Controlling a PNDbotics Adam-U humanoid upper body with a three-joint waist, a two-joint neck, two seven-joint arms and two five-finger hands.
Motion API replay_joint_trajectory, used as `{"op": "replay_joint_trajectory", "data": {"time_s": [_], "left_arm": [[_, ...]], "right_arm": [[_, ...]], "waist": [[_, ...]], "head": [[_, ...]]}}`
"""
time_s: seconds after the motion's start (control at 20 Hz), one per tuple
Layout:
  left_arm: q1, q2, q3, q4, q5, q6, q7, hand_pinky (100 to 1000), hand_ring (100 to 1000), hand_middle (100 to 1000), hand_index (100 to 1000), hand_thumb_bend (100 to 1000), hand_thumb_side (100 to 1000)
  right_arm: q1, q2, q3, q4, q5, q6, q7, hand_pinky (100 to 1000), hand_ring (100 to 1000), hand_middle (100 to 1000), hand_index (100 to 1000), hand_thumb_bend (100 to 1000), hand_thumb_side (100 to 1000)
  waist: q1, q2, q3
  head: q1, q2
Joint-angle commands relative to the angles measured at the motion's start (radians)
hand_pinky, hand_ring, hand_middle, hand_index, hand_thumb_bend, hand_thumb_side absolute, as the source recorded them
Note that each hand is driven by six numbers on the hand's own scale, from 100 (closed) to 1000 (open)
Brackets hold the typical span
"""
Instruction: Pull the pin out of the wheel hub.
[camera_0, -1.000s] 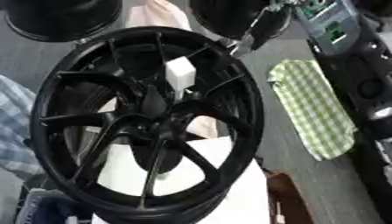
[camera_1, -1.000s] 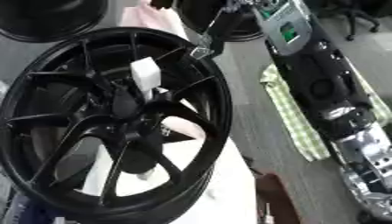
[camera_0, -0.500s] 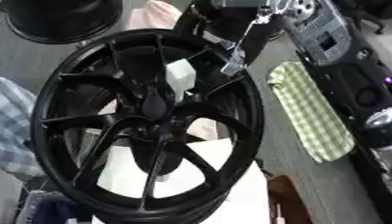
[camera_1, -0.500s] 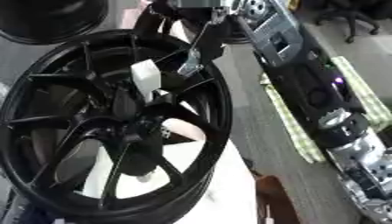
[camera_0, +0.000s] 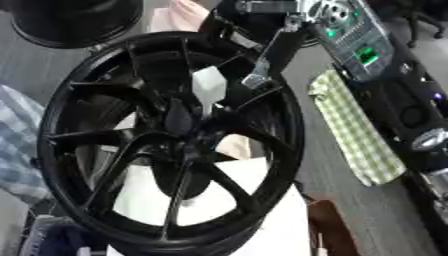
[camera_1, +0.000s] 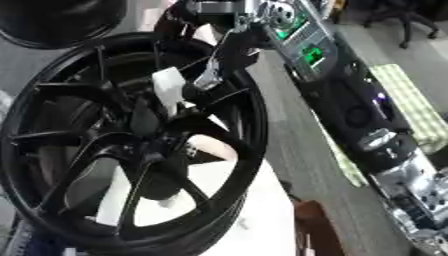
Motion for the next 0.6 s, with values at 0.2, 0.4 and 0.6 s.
{"op": "replay_joint_trajectory", "data": {"time_s": [0.2,0.4,0.6], "left_arm": [[-0.021,0.006,0.004,-0.021,0.007,0.005,0.002,616,539,453,672,107,860],[-0.026,0.004,0.006,-0.023,0.008,0.006,0.003,617,539,453,672,107,860],[-0.031,0.003,0.006,-0.024,0.009,0.007,0.004,617,540,453,673,107,860]], "right_arm": [[-0.008,-0.004,0.001,0.003,0.034,0.001,-0.038,715,751,698,804,602,242],[-0.002,0.0,0.005,0.01,0.04,0.001,-0.034,710,746,693,802,600,240],[0.001,0.003,0.006,0.013,0.034,0.01,-0.022,699,733,678,792,597,234]], "waist": [[0.006,-0.008,0.008],[0.007,-0.002,0.013],[0.008,0.004,0.018]], "head": [[-0.012,-0.013],[-0.015,-0.012],[-0.018,-0.01]]}}
